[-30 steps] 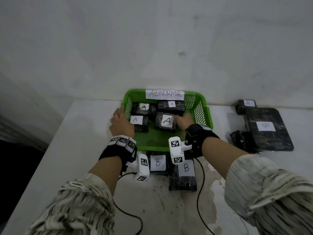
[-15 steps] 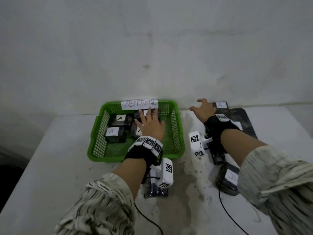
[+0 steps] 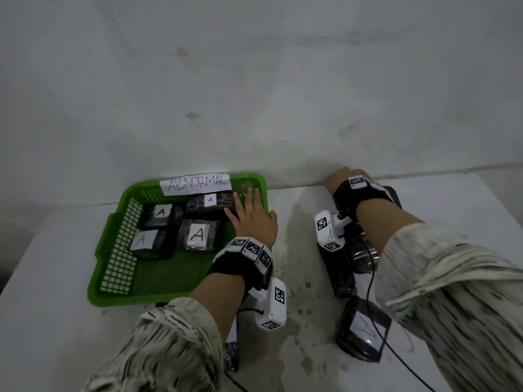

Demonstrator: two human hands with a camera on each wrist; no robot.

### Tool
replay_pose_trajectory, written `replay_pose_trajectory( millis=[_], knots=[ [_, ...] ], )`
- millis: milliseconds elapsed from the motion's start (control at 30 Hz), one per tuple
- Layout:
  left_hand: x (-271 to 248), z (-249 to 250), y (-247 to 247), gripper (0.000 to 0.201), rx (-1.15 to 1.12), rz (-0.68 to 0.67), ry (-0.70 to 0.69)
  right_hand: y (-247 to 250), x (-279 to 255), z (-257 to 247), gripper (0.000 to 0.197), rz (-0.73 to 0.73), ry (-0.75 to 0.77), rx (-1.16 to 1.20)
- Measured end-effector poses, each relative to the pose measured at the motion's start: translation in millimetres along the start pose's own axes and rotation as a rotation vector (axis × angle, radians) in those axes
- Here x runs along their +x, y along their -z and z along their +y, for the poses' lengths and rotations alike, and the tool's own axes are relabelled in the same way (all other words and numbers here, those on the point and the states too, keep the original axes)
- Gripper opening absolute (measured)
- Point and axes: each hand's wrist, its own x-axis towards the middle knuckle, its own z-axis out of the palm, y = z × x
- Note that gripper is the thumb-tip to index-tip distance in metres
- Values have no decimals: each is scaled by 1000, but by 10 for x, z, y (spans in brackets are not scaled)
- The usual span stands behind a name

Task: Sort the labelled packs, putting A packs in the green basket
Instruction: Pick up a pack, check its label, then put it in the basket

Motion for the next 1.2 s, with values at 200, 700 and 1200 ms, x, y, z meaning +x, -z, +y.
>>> replay_pose_trajectory(
  millis=[200, 700, 1200],
  knots=[
    [3, -13, -50, 61, -81, 30, -26, -134, 40, -112, 41, 13, 2, -102],
    [-6, 2, -7, 60, -134, -23, 11, -210, 131, -191, 80, 64, 85, 27],
    [-326, -235, 446, 52, -326, -198, -4, 52, -585, -178, 61, 262, 160, 861]
  ],
)
